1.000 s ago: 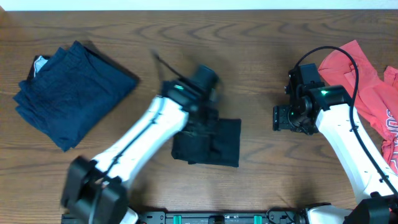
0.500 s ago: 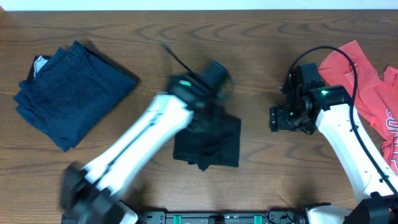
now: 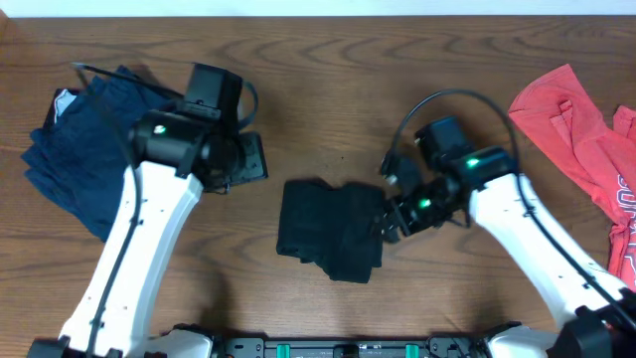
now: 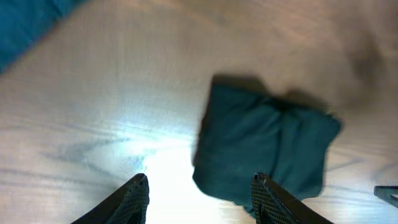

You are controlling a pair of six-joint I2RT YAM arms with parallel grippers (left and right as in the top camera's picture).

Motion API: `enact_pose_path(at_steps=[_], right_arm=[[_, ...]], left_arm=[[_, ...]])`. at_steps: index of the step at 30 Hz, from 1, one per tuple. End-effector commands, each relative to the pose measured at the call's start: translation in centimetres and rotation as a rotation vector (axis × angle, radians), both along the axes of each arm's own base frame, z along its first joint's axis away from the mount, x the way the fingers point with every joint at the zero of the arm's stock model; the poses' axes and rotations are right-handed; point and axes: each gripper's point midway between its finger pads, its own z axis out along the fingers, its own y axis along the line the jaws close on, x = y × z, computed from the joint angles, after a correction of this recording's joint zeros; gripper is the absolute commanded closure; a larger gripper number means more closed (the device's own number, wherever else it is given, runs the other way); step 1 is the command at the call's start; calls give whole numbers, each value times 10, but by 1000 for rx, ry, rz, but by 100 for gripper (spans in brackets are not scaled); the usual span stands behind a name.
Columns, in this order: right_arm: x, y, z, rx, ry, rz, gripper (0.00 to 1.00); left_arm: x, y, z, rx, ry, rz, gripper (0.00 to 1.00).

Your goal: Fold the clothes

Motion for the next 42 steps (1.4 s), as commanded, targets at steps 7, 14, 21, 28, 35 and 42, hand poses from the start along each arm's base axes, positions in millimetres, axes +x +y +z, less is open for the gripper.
enact_pose_path(at_steps=[7, 14, 21, 28, 35, 42], right_arm=[[-16, 8, -68, -72, 81, -45, 37], [18, -3, -80, -129, -45, -95, 99], [48, -51, -87, -276, -86, -284, 99], [61, -78, -90, -397, -157, -323, 99], [61, -71, -72, -365, -140, -286, 65], [37, -19, -11, -78, -70, -113, 64]], left_arm=[[-19, -33, -83, -132, 173, -78, 45], [-42, -45, -154, -110, 245, -148, 45], [-61, -41, -184, -88, 312, -150, 45], [-61, -39, -191, -80, 330, -96, 45], [-71, -35, -153, -75, 344, -94, 44], [-18, -34, -93, -77, -38, -91, 25]])
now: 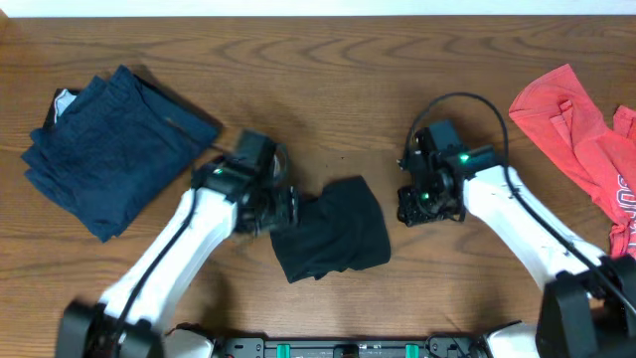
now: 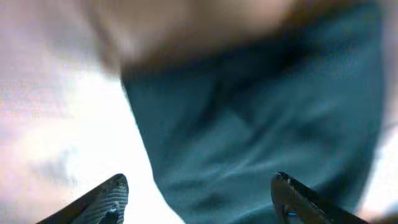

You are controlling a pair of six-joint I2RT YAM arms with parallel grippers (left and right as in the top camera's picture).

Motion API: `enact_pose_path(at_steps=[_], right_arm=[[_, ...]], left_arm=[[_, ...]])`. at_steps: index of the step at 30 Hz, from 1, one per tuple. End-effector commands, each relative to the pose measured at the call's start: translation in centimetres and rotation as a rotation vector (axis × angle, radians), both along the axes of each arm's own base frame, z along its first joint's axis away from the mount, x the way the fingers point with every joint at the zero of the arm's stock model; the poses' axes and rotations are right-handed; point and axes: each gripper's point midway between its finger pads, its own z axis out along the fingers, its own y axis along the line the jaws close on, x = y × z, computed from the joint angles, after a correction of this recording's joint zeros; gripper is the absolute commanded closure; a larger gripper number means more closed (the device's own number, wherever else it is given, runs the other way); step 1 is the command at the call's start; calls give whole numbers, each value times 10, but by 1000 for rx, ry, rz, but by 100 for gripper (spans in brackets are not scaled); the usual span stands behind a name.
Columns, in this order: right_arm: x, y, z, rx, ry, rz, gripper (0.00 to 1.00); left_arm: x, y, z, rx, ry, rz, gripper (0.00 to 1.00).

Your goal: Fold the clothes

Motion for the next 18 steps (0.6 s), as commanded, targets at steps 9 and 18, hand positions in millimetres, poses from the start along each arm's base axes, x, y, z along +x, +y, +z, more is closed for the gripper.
enact_pose_path(at_steps=[9, 18], right_arm=[[-87, 63, 13, 242, 189, 293, 71], [-107, 54, -34, 153, 169, 326, 63]], left_arm=[[44, 14, -15, 135, -119, 42, 25], [-5, 9, -69, 125, 215, 3, 26]])
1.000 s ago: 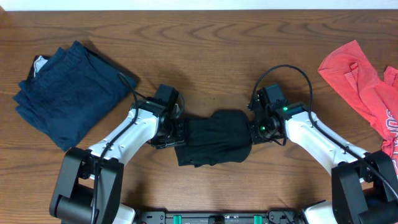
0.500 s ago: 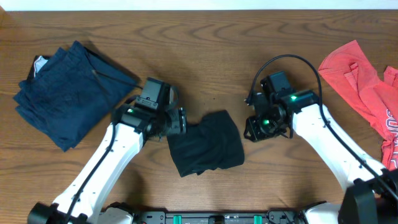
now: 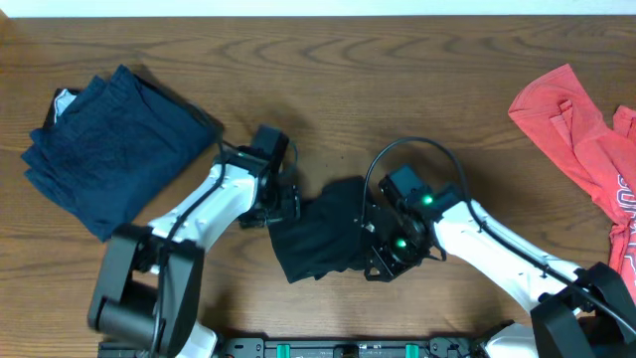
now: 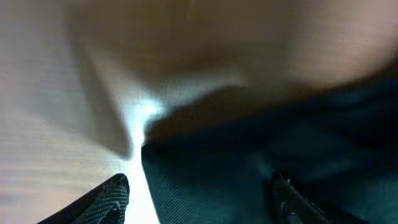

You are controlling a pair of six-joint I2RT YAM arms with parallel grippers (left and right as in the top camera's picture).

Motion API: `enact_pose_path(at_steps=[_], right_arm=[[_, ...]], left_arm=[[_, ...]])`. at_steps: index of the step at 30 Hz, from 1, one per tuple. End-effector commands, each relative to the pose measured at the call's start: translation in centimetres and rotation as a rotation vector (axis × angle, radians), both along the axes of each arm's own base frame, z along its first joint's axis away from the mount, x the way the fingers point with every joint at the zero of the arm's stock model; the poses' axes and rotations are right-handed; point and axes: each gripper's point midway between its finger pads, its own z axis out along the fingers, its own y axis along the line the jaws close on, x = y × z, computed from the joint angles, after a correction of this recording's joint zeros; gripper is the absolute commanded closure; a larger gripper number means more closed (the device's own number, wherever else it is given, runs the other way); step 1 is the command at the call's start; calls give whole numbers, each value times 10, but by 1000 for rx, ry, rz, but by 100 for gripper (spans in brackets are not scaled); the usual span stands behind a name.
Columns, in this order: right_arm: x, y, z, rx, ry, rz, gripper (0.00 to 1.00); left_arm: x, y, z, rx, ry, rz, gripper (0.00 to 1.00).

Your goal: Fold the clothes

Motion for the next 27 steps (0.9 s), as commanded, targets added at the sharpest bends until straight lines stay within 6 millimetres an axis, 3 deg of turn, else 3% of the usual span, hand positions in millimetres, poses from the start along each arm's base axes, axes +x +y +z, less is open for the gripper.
enact_pose_path(at_steps=[1, 4, 8, 11, 13, 15, 18, 24, 27], right_arm=[[7, -17, -21, -101, -59, -37, 62], [45, -39, -35, -225, -211, -153, 62], [105, -41, -28, -167, -392, -281, 69], [144, -41, -13, -87, -509, -359, 66], [157, -37, -3, -31, -532, -379, 60], [157, -27, 7, 40, -512, -351, 53], [136, -3, 25, 181, -388, -273, 50], [80, 33, 84, 453, -109, -190, 51], [57, 52, 111, 599, -62, -96, 53]], left_arm=[[-22, 1, -3, -4, 104, 1, 25], [-41, 8, -1, 27, 184, 3, 25], [-59, 14, 3, 66, 268, 91, 25], [-64, 0, 7, -8, 316, 163, 23], [-60, -17, 12, -102, 317, 175, 23], [-53, -22, 16, -136, 284, 195, 23], [-40, -19, 28, -139, 200, 207, 23], [-25, 25, 57, -22, 23, 272, 21], [-20, 30, 70, -40, -38, 273, 21]])
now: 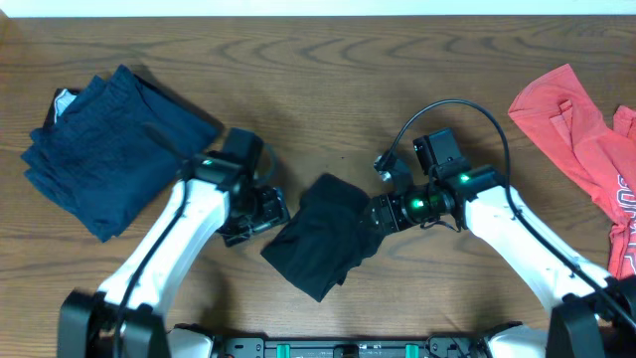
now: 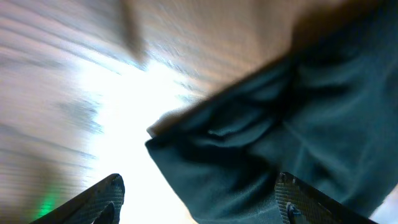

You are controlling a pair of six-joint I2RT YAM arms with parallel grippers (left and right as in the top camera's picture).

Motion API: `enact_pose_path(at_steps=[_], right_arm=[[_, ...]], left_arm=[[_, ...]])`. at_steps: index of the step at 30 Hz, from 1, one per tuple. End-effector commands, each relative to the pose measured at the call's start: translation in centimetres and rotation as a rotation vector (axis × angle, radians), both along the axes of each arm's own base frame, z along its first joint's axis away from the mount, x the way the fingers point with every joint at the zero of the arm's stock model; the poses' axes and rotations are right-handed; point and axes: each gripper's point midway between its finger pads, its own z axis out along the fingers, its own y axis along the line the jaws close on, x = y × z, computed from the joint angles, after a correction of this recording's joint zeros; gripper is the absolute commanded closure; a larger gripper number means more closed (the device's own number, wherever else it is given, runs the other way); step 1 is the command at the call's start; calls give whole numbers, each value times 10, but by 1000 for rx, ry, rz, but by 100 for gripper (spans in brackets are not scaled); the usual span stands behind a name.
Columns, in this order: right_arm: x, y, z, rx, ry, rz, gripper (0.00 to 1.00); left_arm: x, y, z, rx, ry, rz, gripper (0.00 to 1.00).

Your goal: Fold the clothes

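A black folded garment [image 1: 323, 237] lies at mid-table, turned like a diamond. My left gripper [image 1: 265, 213] sits at its left edge. In the left wrist view the left gripper [image 2: 199, 204] is open wide, and the dark cloth [image 2: 280, 137] reaches in between the fingers [image 2: 104, 198] from the right. My right gripper [image 1: 384, 212] rests against the garment's right edge. Its jaws are too dark against the cloth to read.
A folded navy pile [image 1: 104, 149] lies at the far left. A crumpled red garment [image 1: 581, 139] lies at the right edge of the table. Bare wood [image 1: 328, 89] shows behind the black garment.
The black garment has turned and now reaches further toward the front edge. My left gripper sits lower at its left side. My right gripper moved from the garment's lower right to its upper right edge.
First the black garment lay flat in the middle, my left gripper apart above it and my right at its right edge. Then my left gripper was at its left edge, my right drawn back. Then both were against it; now it lies rotated between them.
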Motion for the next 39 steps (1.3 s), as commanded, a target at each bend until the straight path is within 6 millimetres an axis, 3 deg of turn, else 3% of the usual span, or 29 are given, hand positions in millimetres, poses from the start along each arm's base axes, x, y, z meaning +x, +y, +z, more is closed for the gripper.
enact_pose_path(at_steps=[1, 7, 11, 14, 15, 18, 20, 24, 30, 34, 36, 39], right_arm=[[-30, 35, 52, 261, 15, 164, 54], [-67, 59, 29, 246, 67, 286, 57], [-86, 68, -4, 204, 154, 315, 59], [-91, 51, -48, 40, 220, 270, 62], [-90, 36, -72, -77, 239, 236, 63], [-77, 3, -114, -292, 242, 153, 63], [-66, -2, -125, -310, 248, 108, 62], [-41, -15, -125, -295, 284, 24, 62], [20, -30, -108, -297, 177, -84, 59], [59, -27, -80, -280, 35, -33, 56], [63, -23, -63, -279, 20, 14, 55], [49, -21, -32, -295, 57, 100, 54]], left_arm=[[9, 12, 11, 43, -72, 14, 21], [8, 10, 5, 45, -65, 5, 21], [9, 10, 2, 50, -58, 5, 21], [8, 10, 2, 52, -53, 4, 21], [8, 10, 2, 52, -53, 4, 21], [8, 10, 2, 51, -52, 4, 21], [8, 10, 2, 51, -52, 4, 21], [7, 11, 2, 52, -49, 4, 21], [3, 12, 1, 56, -34, 3, 21], [3, 12, 1, 56, -34, 4, 21], [3, 12, 1, 56, -35, 4, 20], [4, 11, 1, 56, -37, 4, 20]])
